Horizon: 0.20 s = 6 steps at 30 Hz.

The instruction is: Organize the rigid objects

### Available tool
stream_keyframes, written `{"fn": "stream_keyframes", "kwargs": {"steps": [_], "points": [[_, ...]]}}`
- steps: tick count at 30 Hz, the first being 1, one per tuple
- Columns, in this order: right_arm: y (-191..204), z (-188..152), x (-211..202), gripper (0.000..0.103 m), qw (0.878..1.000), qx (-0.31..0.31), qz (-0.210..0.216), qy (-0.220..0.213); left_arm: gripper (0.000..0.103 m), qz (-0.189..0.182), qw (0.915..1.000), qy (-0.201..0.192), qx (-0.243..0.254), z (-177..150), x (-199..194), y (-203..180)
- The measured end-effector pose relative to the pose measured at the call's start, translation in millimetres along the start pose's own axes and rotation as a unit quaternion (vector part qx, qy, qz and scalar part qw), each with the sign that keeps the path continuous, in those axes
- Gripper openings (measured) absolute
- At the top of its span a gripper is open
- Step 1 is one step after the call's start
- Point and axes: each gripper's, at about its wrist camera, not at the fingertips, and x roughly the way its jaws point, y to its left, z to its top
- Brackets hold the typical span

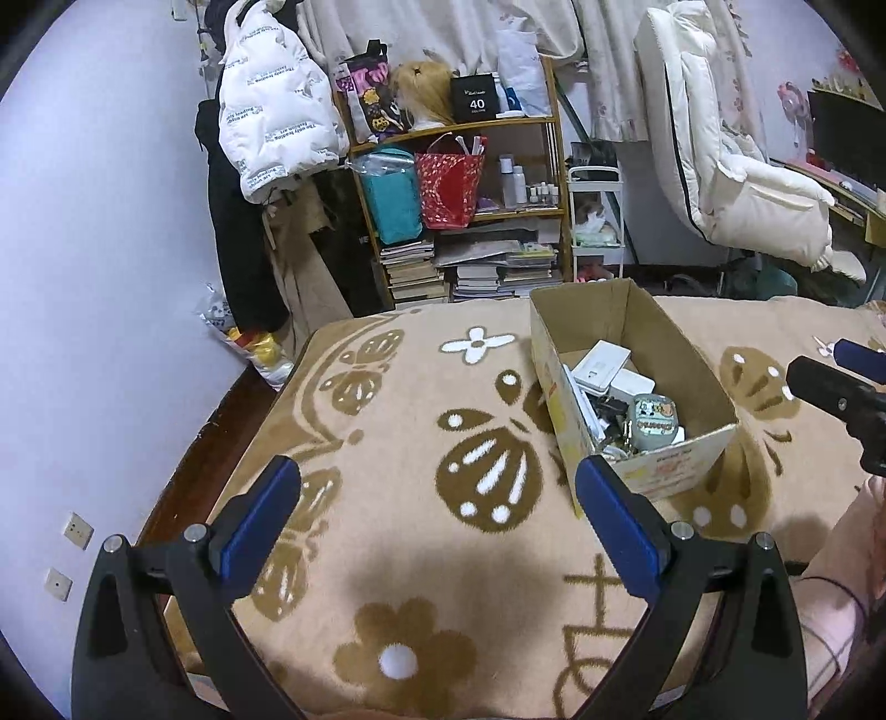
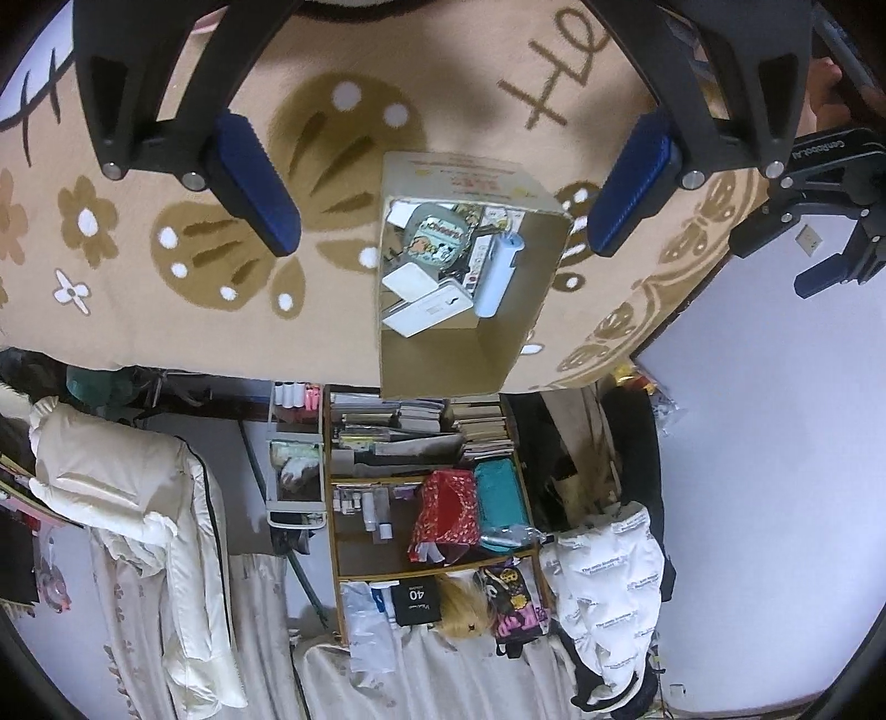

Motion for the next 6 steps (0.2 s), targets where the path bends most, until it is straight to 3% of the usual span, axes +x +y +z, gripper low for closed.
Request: {"fn": "stream_keyframes", "kwargs": {"steps": [6], "points": [[7.2,-7.2,4.7,0.103,1.0,-0.02,0.008,0.013,0.099,-0.003,0.9999,-0.002,-0.01,0.1,-2.2,4.2]]}}
